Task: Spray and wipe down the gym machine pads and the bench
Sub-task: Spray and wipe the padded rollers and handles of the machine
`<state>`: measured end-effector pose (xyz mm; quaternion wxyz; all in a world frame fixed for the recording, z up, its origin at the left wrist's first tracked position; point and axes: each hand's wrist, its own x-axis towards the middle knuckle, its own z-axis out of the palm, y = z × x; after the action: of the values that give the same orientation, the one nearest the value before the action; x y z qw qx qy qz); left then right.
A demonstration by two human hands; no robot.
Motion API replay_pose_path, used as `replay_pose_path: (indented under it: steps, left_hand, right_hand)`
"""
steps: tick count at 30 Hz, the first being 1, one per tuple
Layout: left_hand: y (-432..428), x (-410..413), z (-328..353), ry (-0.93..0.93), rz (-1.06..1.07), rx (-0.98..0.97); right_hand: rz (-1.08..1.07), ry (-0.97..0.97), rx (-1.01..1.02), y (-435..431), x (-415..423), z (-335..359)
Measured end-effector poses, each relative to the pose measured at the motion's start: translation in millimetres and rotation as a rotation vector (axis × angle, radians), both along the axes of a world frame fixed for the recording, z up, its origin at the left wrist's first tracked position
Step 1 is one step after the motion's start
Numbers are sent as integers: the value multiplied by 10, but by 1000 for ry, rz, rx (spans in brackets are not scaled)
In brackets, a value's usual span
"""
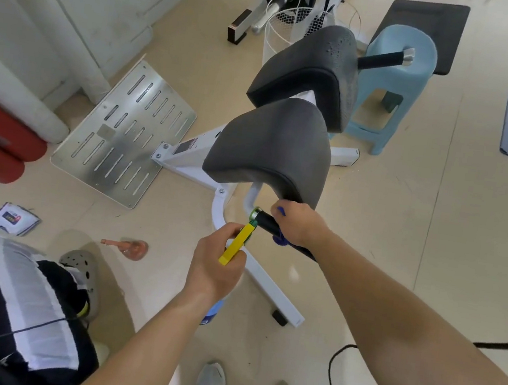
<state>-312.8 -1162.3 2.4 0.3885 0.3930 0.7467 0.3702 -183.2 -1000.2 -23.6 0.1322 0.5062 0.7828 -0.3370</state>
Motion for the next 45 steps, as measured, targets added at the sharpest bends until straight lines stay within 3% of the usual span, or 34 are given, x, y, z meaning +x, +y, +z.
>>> replay_pose_path:
  steps: [3, 5, 8, 10, 12, 14, 16, 18, 27, 38, 45]
  left_hand:
    - [-5, -29, 12, 16, -6, -18]
    - [-2, -52, 20, 31, -5, -8]
    - [-21, -70, 22, 46, 5, 7]
    - [-34, -87, 28, 40, 4, 32]
    - [-15, -105, 32, 28, 4, 86]
    - [20, -120, 44, 36, 6, 142]
    - [68, -114, 90, 43, 7, 191]
    - [111, -111, 154, 47, 10, 200]
    - [273, -102, 284, 76, -10, 194]
    - [241, 55, 206, 52, -116, 121]
    - [73, 85, 25, 10, -245, 12]
  right_hand:
    - [-15, 37, -44, -15, 15, -36]
    - [94, -96, -68, 34, -24, 18]
    - [308, -314, 174, -11, -53, 166]
    - [272, -243, 378, -125, -14, 247]
    - [176, -51, 480, -233, 10, 306]
    - [236, 24, 378, -344, -13, 283]
    - [442, -69, 256, -451, -39, 172]
    - [506, -135, 273, -462, -34, 60]
    - [255, -211, 479, -411, -5, -57]
    - [378, -271, 553, -714, 623, 323]
    - [-144, -237, 367, -687, 1190, 698]
